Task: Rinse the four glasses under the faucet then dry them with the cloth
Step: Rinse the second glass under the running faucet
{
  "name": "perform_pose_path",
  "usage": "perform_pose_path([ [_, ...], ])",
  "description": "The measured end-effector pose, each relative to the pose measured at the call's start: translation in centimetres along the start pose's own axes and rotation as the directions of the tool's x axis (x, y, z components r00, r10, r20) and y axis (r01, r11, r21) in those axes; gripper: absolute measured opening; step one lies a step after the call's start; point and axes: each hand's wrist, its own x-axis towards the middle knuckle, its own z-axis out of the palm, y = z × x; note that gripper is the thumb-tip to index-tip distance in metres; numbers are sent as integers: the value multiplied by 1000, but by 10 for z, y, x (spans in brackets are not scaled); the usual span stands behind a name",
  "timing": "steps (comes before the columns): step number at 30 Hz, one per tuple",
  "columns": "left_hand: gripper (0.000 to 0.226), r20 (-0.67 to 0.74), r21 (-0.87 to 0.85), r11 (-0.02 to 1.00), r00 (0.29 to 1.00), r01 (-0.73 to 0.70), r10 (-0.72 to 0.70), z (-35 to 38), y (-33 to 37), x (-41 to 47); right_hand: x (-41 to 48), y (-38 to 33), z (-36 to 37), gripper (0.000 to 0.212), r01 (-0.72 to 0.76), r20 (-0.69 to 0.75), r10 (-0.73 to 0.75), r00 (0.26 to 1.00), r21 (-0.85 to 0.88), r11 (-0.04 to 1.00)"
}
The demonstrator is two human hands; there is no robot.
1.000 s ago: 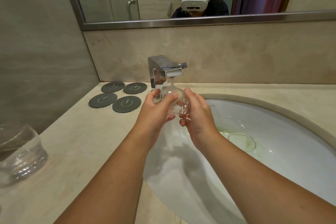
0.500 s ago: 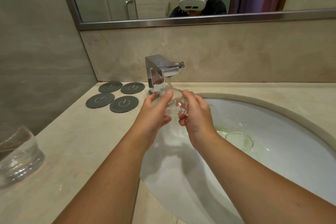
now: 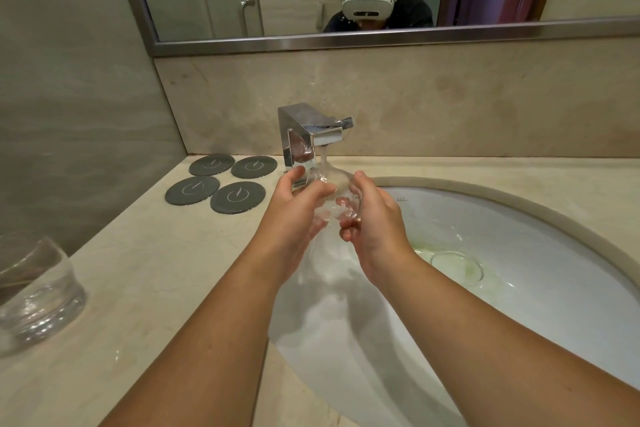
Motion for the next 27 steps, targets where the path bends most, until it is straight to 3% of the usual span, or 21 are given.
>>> perform_pose_path([
  [3, 70, 10, 25, 999, 1000, 19, -19, 1, -1, -1, -1, -2, -1, 38, 21, -22, -21, 1000, -2, 1000],
  [5, 77, -16, 42, 999, 1000, 27, -26, 0, -2, -2, -2, -2, -1, 46, 40, -21, -41, 999, -22, 999],
  [8, 62, -56, 28, 999, 998, 21, -19, -2, -3, 2, -2, -1, 0, 62, 52, -14, -52, 999, -28, 998],
  [12, 55, -85, -5, 1000, 996, -10, 9, -3, -1, 4, -1, -2, 1, 47, 0, 22, 0, 1000, 6, 1000],
  [19, 55, -49, -29, 999, 998, -27, 25, 0, 5, -3, -5, -6, 2, 48, -52, 35, 50, 998, 59, 997],
  [27, 66, -1, 61, 998, 1000, 24, -24, 2, 1, -7, -3, -5, 0, 37, 46, -28, -46, 999, -6, 999],
])
